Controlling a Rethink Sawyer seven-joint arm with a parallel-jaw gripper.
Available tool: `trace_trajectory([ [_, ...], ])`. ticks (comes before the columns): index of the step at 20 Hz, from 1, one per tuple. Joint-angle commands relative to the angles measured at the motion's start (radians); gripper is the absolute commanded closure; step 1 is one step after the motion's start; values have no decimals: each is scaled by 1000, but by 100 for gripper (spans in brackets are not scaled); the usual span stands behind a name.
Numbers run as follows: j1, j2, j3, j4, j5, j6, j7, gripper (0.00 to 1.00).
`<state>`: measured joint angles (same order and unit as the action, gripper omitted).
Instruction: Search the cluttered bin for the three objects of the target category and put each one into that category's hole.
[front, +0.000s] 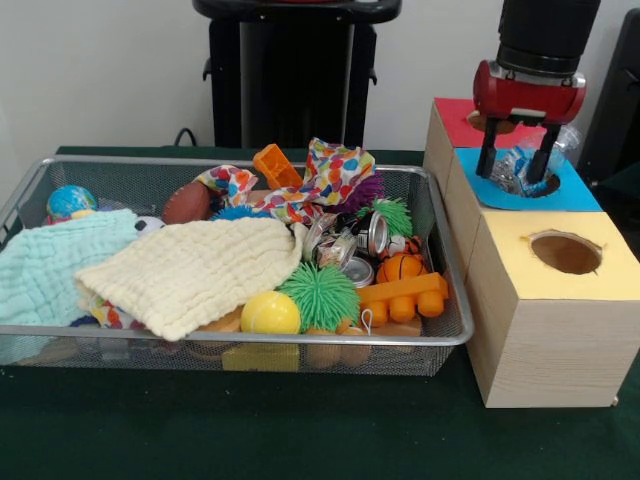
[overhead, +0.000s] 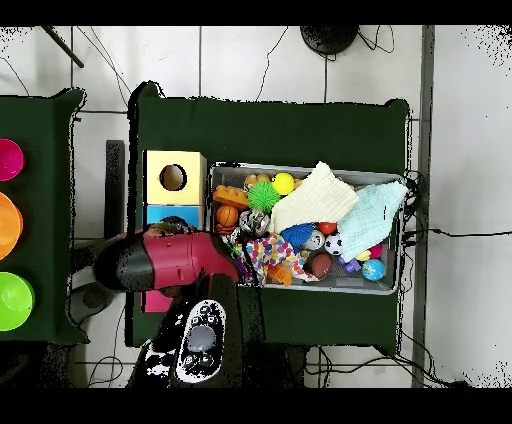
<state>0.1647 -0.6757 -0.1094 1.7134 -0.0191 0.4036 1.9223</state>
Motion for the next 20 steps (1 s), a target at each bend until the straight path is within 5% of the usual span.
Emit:
trace_trajectory([
  [1, -106, 61, 131, 112, -31, -154, 80, 0],
  [2, -36, 75, 47, 93, -4, -177, 186, 100],
  [3, -8, 92, 17, 44, -15, -44, 157, 100],
  [4, 21, 109, -12, -6, -27, 88, 129, 0],
  [20, 54, 98, -20, 12, 5, 73, 134, 0],
])
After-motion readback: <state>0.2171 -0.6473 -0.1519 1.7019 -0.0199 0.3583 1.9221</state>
